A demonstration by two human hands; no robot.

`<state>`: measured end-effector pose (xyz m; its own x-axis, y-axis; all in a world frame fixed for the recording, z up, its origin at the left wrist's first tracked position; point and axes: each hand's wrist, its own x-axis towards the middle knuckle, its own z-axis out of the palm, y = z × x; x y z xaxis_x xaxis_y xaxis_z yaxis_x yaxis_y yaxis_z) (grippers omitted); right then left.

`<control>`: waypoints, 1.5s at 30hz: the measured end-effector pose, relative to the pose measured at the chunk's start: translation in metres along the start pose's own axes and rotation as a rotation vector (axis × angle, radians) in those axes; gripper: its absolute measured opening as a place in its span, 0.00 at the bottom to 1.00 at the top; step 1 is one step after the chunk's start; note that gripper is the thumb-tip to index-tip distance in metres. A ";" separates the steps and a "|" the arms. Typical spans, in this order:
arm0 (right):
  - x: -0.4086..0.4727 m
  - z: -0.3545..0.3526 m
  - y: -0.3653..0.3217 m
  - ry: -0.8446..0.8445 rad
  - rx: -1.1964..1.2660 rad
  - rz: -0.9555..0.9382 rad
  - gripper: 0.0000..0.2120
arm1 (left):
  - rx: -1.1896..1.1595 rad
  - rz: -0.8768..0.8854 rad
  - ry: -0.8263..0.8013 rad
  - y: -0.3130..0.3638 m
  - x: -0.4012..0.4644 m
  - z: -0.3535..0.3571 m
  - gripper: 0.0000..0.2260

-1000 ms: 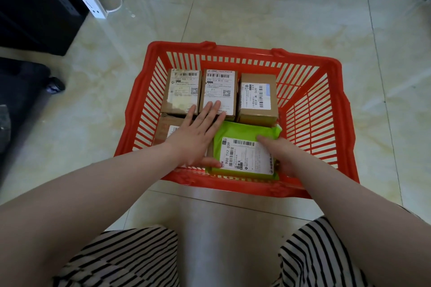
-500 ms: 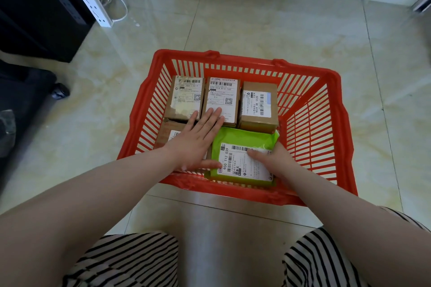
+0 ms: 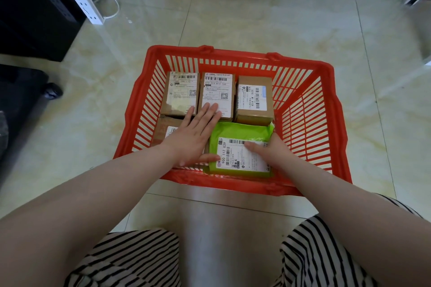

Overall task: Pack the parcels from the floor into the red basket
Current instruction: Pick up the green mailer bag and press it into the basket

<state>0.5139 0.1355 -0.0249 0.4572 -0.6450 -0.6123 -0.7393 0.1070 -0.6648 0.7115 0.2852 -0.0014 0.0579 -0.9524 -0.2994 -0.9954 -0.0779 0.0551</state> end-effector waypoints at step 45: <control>0.000 -0.028 -0.012 0.070 0.194 0.172 0.55 | -0.011 -0.045 0.012 -0.006 0.008 -0.029 0.45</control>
<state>0.5095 0.1129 -0.0049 0.2931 -0.6548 -0.6966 -0.6913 0.3581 -0.6275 0.7203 0.2695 0.0239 0.1039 -0.9511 -0.2908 -0.9909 -0.1242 0.0520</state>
